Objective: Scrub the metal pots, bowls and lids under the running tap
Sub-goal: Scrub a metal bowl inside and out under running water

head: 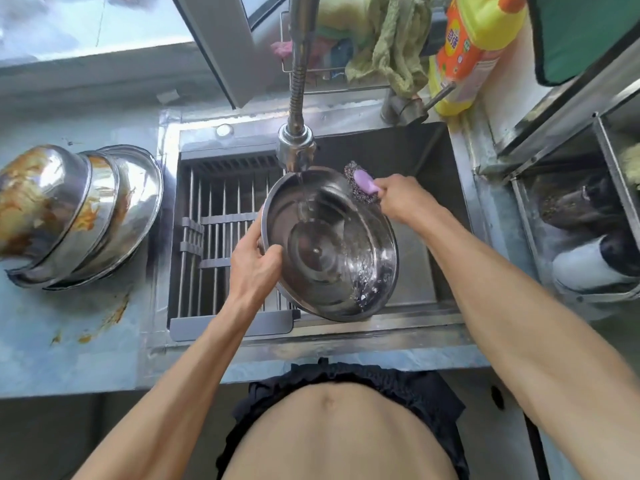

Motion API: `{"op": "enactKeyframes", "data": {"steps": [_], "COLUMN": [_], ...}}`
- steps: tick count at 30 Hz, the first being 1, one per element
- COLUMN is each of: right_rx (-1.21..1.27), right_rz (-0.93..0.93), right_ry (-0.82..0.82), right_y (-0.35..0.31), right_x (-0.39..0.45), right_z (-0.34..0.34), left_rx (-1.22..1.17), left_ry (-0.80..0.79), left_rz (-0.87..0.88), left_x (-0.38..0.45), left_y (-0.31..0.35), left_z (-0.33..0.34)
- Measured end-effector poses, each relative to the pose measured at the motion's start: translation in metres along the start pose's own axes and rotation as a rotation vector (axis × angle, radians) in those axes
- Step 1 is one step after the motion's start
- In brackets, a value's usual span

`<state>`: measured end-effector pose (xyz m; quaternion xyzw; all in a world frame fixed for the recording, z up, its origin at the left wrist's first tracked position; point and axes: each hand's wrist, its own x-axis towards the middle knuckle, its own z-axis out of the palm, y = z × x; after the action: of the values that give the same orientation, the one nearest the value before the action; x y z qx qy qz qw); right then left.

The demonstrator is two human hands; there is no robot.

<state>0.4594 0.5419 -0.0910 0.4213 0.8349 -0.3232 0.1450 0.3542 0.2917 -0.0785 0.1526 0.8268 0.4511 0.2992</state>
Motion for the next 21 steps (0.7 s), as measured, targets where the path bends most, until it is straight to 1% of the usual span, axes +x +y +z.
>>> {"op": "enactKeyframes", "data": {"steps": [3, 7, 15, 21], "right_rx": [0.077, 0.165, 0.241, 0.303], "right_rz": [0.047, 0.082, 0.188, 0.169], "right_ry": [-0.006, 0.028, 0.02, 0.046], "right_y": [0.027, 0.05, 0.087, 0.083], "right_x": [-0.014, -0.041, -0.087, -0.101], "right_z": [0.01, 0.025, 0.057, 0.056], "left_rx": [-0.016, -0.022, 0.006, -0.059], "left_ry": [0.02, 0.066, 0.132, 0.202], "left_rz": [-0.004, -0.023, -0.019, -0.021], "left_x": [-0.003, -0.012, -0.017, 0.004], "left_y": [0.001, 0.003, 0.005, 0.023], "left_z": [0.002, 0.009, 0.023, 0.033]}}
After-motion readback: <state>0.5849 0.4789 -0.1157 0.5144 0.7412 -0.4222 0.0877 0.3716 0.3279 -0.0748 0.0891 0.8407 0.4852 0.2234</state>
